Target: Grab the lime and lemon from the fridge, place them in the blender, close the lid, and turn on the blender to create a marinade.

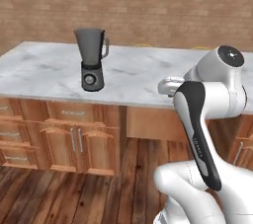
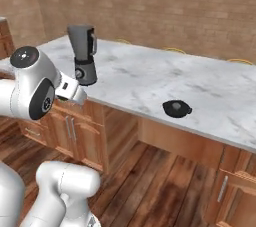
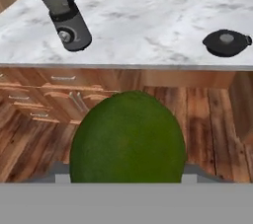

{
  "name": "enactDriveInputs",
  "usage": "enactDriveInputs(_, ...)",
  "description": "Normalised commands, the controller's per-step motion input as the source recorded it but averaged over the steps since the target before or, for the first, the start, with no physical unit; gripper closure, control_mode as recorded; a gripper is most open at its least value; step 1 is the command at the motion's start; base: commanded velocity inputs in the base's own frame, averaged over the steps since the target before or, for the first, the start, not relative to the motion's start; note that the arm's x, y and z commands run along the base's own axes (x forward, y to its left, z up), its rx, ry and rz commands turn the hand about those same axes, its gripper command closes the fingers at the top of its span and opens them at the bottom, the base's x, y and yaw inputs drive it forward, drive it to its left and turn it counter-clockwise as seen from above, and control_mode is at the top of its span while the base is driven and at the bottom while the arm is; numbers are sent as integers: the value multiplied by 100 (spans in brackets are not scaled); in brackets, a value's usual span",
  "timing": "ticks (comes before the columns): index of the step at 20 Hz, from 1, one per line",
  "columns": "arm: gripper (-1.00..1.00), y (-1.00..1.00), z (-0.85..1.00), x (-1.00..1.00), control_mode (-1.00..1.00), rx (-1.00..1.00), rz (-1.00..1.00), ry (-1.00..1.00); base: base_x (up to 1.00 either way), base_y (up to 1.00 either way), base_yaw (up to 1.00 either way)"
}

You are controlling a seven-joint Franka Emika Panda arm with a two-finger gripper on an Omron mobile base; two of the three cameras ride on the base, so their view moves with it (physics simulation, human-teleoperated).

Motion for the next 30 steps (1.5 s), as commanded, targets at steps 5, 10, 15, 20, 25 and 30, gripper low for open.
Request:
enactDriveInputs(5, 100, 0, 0, 0, 100, 0, 0, 0, 80, 56, -37)
enactDriveInputs(10, 100, 0, 0, 0, 100, 0, 0, 0, 81, 43, -34)
enactDriveInputs(15, 100, 0, 0, 0, 100, 0, 0, 0, 77, 26, -32)
enactDriveInputs(20, 100, 0, 0, 0, 100, 0, 0, 0, 67, 22, -28)
enactDriveInputs(25, 100, 0, 0, 0, 100, 0, 0, 0, 54, 33, -17)
enactDriveInputs(30, 100, 0, 0, 23, -100, 0, 0, 4, 8, 2, 0)
